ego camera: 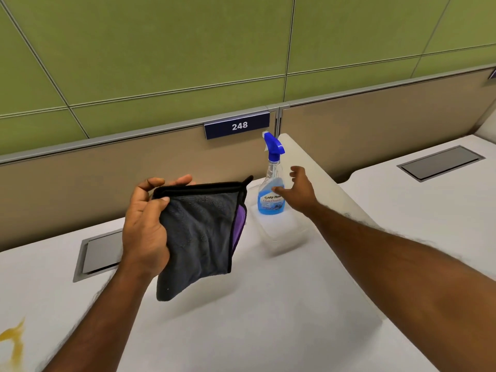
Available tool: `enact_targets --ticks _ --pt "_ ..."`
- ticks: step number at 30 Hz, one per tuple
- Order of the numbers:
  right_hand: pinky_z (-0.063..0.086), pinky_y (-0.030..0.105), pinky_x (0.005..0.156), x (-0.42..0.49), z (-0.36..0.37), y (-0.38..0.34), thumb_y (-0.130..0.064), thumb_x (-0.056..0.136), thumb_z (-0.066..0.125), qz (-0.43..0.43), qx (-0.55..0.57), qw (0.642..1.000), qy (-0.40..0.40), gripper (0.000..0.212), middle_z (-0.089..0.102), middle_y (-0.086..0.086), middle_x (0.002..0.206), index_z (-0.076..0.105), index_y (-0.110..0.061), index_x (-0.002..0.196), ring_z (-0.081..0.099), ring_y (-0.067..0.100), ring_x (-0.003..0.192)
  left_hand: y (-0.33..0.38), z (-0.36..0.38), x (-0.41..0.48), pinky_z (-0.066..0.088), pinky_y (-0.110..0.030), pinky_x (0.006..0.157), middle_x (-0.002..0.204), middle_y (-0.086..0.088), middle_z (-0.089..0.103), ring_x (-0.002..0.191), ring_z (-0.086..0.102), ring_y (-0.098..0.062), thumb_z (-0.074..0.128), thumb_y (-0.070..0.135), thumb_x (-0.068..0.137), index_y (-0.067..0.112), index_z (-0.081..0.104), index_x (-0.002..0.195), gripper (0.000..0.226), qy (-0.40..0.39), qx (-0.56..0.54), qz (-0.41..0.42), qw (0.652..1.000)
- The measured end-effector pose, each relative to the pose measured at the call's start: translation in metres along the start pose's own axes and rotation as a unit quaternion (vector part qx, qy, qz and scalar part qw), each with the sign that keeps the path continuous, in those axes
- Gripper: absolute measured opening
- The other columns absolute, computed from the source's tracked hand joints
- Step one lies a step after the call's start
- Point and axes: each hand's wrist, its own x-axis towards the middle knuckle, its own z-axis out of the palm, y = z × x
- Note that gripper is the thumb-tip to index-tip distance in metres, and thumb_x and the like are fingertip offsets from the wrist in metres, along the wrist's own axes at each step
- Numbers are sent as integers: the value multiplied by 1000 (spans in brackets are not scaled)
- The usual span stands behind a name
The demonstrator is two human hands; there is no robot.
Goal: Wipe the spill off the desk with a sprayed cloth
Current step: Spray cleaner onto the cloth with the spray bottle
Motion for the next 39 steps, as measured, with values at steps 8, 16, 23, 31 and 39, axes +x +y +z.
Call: enact_targets --ticks 8,16,23,31,39 --pt "45 30 84 54 31 -15 -19 80 78 -40 64 997 -22 68 57 4 126 38 -17 136 55 18 104 3 4 13 47 -47 106 91 -8 69 114 64 -35 26 -6 90 17 62 94 42 6 -86 -27 996" --pt "49 34 84 61 18 -23 -27 83 75 -84 67 994 22 39 62 0 100 54 -15 113 63 22 96 12 -2 14 44 -40 104 126 -6 68 121 62 -22 27 5 99 22 52 89 32 21 -164 -75 983" --pt "56 33 74 28 -41 -79 -17 73 80 -195 56 978 47 49 59 -7 80 55 -16 116 60 9 72 24 0 9 44 -41 105 124 -6 70 118 64 -23 25 2 97 21 50 86 33 22 -200 -69 977" --pt "58 45 74 -86 -69 -96 13 75 66 -225 227 931 -176 50 61 17 79 54 -9 119 67 28 73 47 2 7 44 -45 104 91 -7 75 111 66 -30 32 -1 86 16 50 86 25 37 -207 -27 977" --pt "57 36 64 -207 -29 -76 -21 77 72 -154 193 909 -335 23 67 6 70 63 -17 98 68 26 63 72 20 3 52 -43 93 85 -9 73 110 68 -32 41 2 71 14 50 84 20 22 -288 4 958"
